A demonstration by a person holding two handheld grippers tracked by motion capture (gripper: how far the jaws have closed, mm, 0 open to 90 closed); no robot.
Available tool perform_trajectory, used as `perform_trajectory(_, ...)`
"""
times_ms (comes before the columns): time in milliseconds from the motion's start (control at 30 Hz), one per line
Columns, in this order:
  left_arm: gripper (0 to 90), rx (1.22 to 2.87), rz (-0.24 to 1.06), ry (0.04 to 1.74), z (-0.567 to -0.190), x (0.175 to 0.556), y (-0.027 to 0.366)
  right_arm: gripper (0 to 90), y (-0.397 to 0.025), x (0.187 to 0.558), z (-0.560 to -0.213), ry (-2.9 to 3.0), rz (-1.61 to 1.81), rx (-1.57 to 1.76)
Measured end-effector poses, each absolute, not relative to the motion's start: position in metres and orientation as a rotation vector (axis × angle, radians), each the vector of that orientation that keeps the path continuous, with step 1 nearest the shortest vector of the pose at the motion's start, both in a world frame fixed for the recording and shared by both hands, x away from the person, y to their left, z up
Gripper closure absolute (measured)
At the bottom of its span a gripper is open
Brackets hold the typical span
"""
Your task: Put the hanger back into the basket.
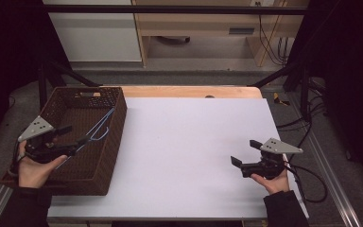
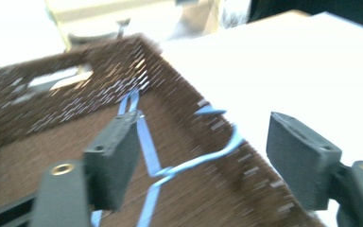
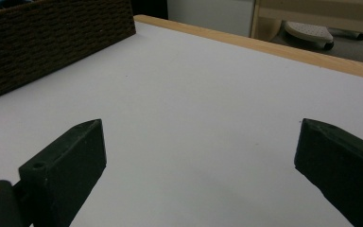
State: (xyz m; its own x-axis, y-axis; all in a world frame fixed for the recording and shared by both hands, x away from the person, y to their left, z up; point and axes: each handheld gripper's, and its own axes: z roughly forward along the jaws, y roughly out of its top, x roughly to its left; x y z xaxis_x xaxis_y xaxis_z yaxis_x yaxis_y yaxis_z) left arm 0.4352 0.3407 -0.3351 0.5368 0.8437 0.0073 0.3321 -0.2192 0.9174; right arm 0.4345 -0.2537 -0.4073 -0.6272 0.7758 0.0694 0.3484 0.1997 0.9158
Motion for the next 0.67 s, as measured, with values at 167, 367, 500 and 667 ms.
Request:
perform_trajectory(167,12.4,1.743,0.625,0.927,-0.337,0.419,0.310,2.9,-0.254,0.434,-0.406,2.062,1.420,1.047)
perform_trajectory(367,9.7,1.725,0.622,0.901,-0.346,0.405,0.271,2.7,-0.255,0.433,-0.404,2.055,1.426,1.051)
perform_trajectory(500,9.3,1.739,0.606,0.880,-0.357,0.400,0.252,2.6,-0.256,0.432,-0.403,2.055,1.431,1.048)
perform_trajectory(667,8.8,1.782,0.567,0.860,-0.369,0.399,0.238,2.6,-0.257,0.431,-0.402,2.045,1.436,1.049)
